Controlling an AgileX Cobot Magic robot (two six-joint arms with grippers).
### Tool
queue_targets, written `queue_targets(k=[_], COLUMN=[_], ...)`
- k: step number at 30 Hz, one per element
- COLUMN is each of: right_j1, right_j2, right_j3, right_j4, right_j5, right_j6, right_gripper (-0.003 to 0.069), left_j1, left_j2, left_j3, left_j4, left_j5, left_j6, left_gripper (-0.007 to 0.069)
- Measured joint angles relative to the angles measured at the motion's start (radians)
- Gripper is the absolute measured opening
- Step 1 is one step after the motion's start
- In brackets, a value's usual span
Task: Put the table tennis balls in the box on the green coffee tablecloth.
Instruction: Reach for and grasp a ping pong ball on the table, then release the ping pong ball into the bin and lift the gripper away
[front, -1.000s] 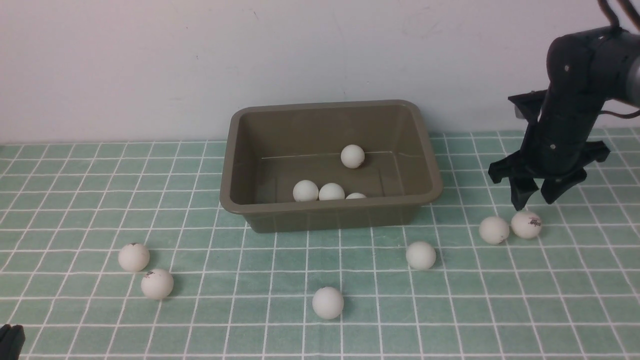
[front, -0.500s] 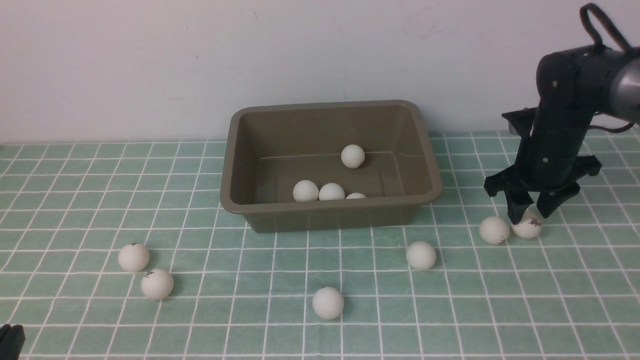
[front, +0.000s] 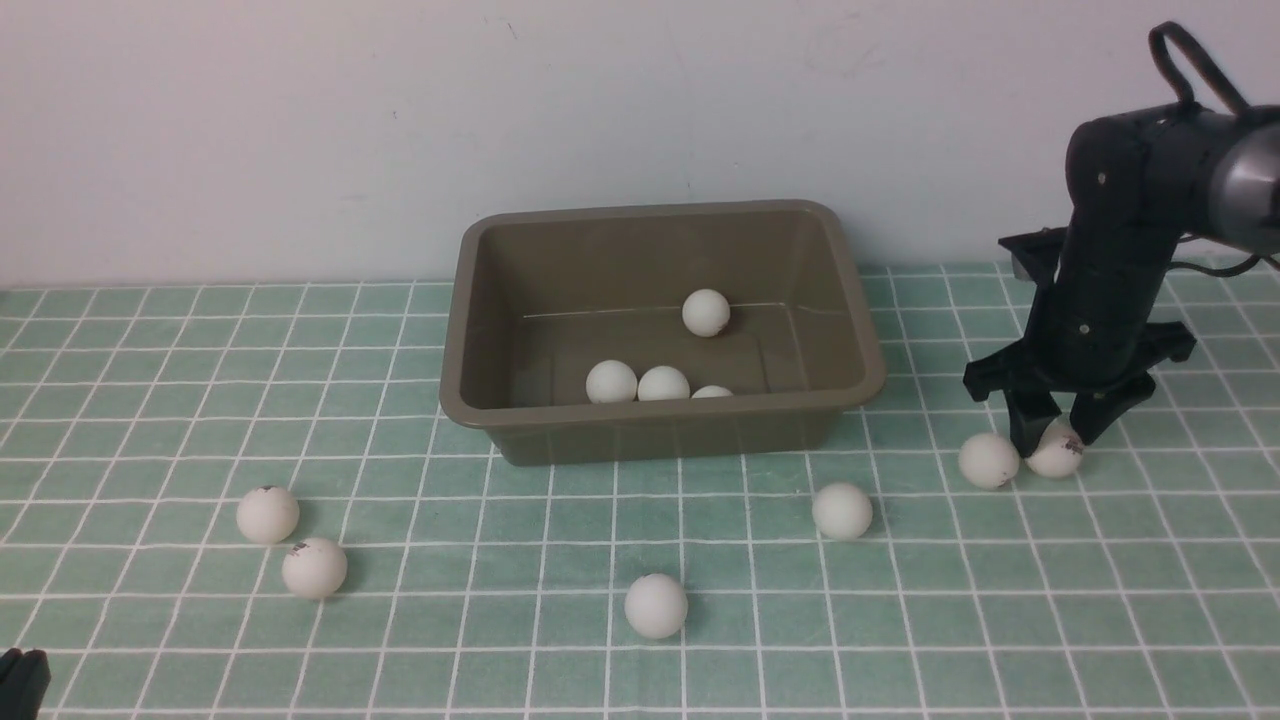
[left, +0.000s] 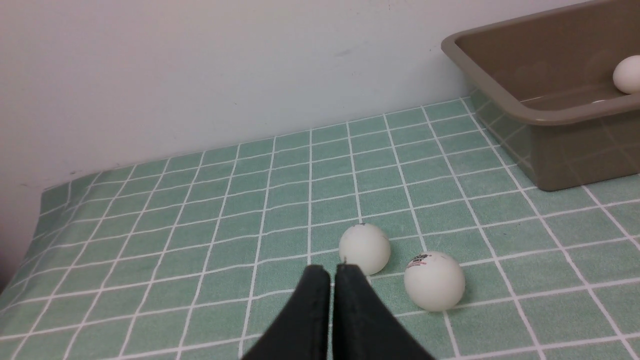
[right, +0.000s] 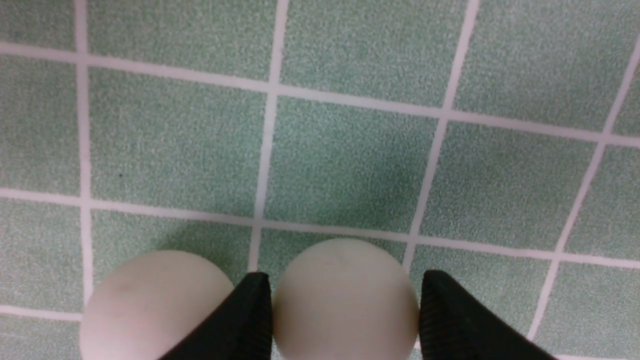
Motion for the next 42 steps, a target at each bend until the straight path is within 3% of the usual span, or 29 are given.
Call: queue_targets(k=[26, 32, 42], right_j1=[-0.001, -0.001, 0.045], right_j2=[-0.052, -0.112, -0.138], right_j3=[-0.072, -0.181, -0.292], right_j4=[-0.034, 0.070, 0.403], right_j5=[0.003, 0.007, 0.013], right_j6=[0.000, -0.036, -0.203], right_gripper=[0.0341, 0.0341, 0.0340], left_j1=[0.000, 0.000, 0.000], left_j2=[0.000, 0.000, 0.000], left_j3=[0.000, 0.000, 0.000], left_j4=[0.000, 0.000, 0.000], left_j5=[0.000, 0.000, 0.000], left_j6=[0.000, 0.000, 0.000], left_gripper=[-0.0004, -0.0004, -0.0004])
